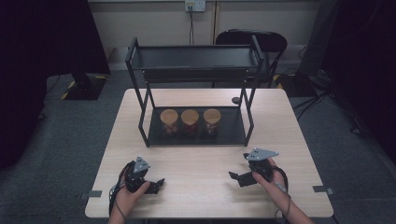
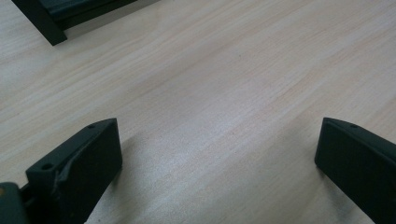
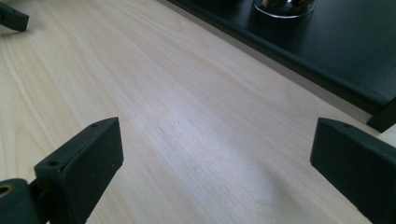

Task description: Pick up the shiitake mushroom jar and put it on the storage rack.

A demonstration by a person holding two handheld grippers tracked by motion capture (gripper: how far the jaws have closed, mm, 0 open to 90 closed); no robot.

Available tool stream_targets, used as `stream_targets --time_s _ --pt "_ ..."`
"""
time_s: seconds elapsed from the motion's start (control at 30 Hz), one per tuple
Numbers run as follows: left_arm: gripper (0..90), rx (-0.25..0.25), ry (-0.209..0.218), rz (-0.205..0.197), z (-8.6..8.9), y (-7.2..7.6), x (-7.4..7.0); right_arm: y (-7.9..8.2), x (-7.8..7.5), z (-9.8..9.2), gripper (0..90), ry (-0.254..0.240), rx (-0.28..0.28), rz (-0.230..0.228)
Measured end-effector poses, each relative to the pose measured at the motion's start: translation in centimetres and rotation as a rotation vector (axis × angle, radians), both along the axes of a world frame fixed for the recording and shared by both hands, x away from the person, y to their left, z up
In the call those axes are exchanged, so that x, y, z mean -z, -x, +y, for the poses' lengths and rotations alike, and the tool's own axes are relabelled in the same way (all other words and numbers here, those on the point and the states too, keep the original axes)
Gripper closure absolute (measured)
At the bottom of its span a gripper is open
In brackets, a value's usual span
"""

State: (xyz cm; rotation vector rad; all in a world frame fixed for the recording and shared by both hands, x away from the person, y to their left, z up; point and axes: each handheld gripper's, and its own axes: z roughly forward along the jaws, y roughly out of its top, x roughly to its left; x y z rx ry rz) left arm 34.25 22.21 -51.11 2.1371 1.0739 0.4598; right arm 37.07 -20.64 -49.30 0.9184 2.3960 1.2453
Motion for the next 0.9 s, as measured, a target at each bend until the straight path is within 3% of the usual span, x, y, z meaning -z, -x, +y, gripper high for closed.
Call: stream_targets --time_s 0.73,0.9 --pt "0.3 0.0 0.0 -0.001 0.0 0.0 0.0 1.5 1.5 -2.6 1.7 0.045 0.002 0.029" --pt "0.2 -0.005 0.0 -0.001 0.0 0.0 0.0 1.4 1.6 -2.4 1.7 0.082 -0.001 0.028"
